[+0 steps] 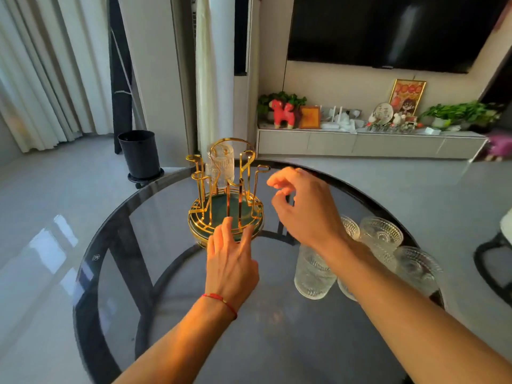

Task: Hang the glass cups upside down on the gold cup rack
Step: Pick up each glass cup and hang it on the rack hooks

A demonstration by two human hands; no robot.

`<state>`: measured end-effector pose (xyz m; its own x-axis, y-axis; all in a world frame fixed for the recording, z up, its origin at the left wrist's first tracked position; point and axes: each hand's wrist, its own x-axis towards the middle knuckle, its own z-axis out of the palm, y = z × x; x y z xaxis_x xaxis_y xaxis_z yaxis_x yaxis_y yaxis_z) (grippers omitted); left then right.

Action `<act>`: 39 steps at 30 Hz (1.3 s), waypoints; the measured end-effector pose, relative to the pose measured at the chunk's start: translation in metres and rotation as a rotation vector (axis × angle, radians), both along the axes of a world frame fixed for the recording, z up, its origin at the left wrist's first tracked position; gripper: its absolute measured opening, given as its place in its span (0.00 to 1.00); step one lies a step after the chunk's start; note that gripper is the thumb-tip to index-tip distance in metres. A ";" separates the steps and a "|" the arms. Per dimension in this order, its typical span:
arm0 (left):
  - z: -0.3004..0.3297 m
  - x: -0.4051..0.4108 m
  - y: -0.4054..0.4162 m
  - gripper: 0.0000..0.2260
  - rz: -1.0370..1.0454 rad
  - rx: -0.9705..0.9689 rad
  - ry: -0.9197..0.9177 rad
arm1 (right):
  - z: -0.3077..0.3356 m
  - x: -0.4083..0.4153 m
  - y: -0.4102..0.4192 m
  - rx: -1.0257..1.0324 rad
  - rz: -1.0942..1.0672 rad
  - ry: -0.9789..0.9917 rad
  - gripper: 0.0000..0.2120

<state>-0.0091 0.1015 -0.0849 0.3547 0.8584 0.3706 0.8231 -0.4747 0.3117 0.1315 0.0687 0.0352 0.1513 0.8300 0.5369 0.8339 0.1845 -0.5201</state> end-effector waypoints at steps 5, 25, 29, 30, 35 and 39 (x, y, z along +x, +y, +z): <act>0.025 0.039 -0.042 0.33 -0.435 -0.241 -0.452 | -0.044 0.016 -0.063 0.062 -0.221 -0.109 0.11; 0.037 0.027 -0.037 0.41 -0.165 -0.377 -0.555 | -0.068 0.016 -0.069 0.071 -0.015 0.285 0.09; 0.048 0.002 -0.022 0.27 -0.067 -0.689 -0.973 | -0.079 -0.002 -0.060 -0.219 0.043 0.481 0.16; 0.049 -0.001 -0.020 0.24 -0.062 -0.755 -1.057 | -0.081 -0.005 -0.058 -0.296 0.040 0.543 0.20; 0.047 -0.011 -0.007 0.24 -0.147 -0.883 -1.285 | -0.078 -0.007 -0.047 -0.453 0.113 1.048 0.29; 0.037 -0.018 0.005 0.25 -0.239 -0.964 -1.298 | -0.076 -0.001 -0.043 -0.471 0.254 1.348 0.23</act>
<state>-0.0268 0.1066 -0.0477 0.4015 0.9103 -0.1008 -0.2719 0.2235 0.9360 0.1303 0.0260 -0.0408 0.1356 0.9667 -0.2170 -0.3574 -0.1566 -0.9208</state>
